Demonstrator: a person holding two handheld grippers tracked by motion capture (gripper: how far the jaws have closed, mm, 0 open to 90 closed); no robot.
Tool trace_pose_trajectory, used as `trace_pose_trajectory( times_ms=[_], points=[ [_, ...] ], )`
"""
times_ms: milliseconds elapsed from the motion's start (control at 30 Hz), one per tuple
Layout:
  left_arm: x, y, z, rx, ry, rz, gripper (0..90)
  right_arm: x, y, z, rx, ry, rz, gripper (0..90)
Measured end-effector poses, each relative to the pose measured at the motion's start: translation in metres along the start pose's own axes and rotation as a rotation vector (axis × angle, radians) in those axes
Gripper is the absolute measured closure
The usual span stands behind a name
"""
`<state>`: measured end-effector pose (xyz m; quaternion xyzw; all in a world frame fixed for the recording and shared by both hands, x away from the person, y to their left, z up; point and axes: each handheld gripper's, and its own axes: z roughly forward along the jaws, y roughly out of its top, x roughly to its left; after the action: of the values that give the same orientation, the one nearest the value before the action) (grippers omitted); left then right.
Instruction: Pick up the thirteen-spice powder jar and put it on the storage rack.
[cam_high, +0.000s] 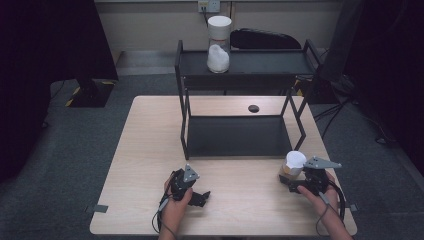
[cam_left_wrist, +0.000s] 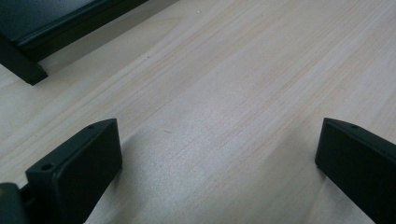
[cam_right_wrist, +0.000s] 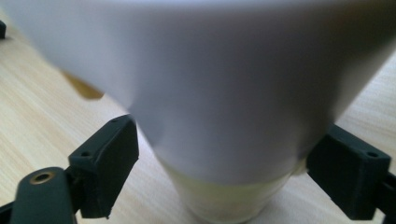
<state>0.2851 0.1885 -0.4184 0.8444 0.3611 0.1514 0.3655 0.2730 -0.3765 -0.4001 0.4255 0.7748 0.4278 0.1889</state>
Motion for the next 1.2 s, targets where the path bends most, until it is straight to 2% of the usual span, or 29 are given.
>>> trace_pose_trajectory(
  times_ms=[200,367,467,567,867,1200],
  points=[
    [0.0,0.0,0.0,0.0,0.0,0.0,0.0,-0.001,0.002,0.002,-0.025,-0.01,-0.011,20.8],
    [0.0,0.0,0.0,0.0,0.0,0.0,0.0,-0.007,0.001,0.005,-0.038,0.012,-0.002,23.7],
    [0.0,0.0,0.0,0.0,0.0,0.0,0.0,-0.008,-0.002,0.005,-0.056,0.02,-0.015,28.0],
    [0.0,0.0,0.0,0.0,0.0,0.0,0.0,-0.007,-0.002,0.005,-0.058,0.015,-0.036,28.8],
    [0.0,0.0,0.0,0.0,0.0,0.0,0.0,-0.006,0.004,0.005,-0.044,0.013,-0.053,29.5],
    [0.0,0.0,0.0,0.0,0.0,0.0,0.0,-0.005,0.021,0.006,-0.044,0.051,-0.065,29.6]
  ],
)
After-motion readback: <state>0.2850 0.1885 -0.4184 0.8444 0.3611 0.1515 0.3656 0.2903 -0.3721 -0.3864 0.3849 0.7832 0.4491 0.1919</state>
